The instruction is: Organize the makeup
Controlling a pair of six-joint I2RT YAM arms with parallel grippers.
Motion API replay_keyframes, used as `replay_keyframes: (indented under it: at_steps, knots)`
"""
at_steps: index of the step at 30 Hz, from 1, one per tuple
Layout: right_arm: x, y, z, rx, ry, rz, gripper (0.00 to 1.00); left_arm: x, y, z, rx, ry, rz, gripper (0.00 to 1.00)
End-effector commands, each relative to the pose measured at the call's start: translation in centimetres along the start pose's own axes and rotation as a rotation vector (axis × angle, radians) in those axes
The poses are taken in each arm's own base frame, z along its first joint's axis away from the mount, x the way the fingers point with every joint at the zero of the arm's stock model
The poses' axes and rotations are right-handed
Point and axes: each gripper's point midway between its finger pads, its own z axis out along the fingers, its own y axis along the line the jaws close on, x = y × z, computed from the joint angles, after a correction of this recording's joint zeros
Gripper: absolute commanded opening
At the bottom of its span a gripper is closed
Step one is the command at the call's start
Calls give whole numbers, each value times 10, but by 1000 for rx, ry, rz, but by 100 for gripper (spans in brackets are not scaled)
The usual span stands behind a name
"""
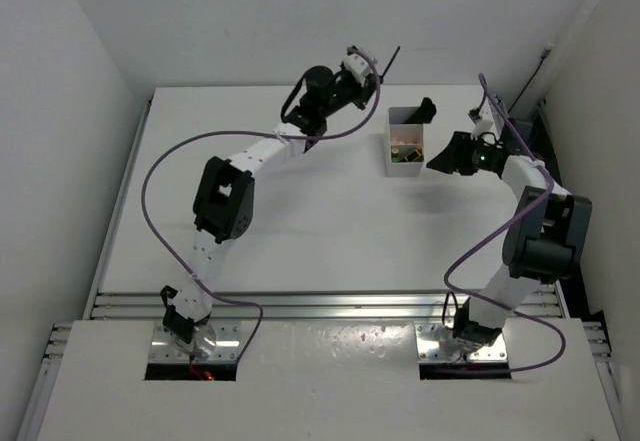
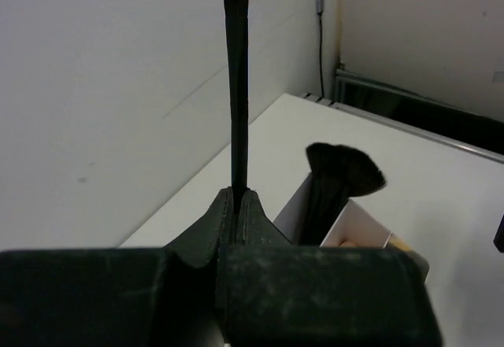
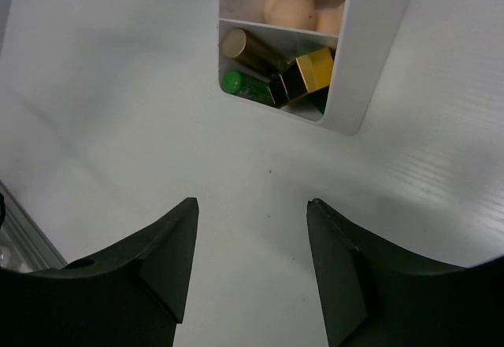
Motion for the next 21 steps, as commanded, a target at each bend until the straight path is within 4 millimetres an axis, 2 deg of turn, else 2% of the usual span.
replay_keyframes:
  at_steps: [1,2,3,4,5,6,7,9,11,12,13,16,17,18,20,21]
  knots:
    - [-25,13,-5,-85,-102,-69,58,-58,-12,23,-21,-300,-15,0]
    - [-23,14,-5,-85,-105,-66,58,-48,-13,26,-20,-314,-23,0]
    - [-25,14,-4,-87,-121,-76,58,-58,-17,31,-43,-365,-30,0]
    - [-24,15,-4,-87,-124,-75,58,-56,-15,33,-56,-393,-24,0]
    - [-18,13,-3,-85,-118,-63,58,-43,-26,40,-51,-424,-24,0]
    - [-20,12,-3,-82,-127,-73,58,-40,-24,41,-63,-446,-21,0]
    - [-20,11,-4,-74,-133,-81,58,-46,-31,44,-67,-484,-22,0]
    - [-18,6,-4,-63,-135,-49,58,-21,-38,48,-76,-501,-26,0]
    - [-18,6,-3,-65,-132,-17,58,-15,-39,50,-107,-519,-37,0]
    - [-26,3,-3,-61,-160,-22,58,-9,-37,50,-119,-520,-40,0]
    - [-24,2,-1,-61,-161,5,58,8,-37,52,-128,-498,-57,0]
    - [-27,-1,7,-95,-183,11,58,29,-35,53,-149,-483,-65,0]
    - [-19,-6,13,-100,-161,48,58,36,-39,54,-133,-475,-76,0]
    - [-24,-7,14,-102,-162,40,58,38,-41,55,-122,-466,-86,0]
    - [-13,-15,21,-99,-123,85,55,58,-44,55,-116,-425,-116,0]
    - [-16,-15,21,-101,-122,77,55,63,-45,54,-116,-416,-117,0]
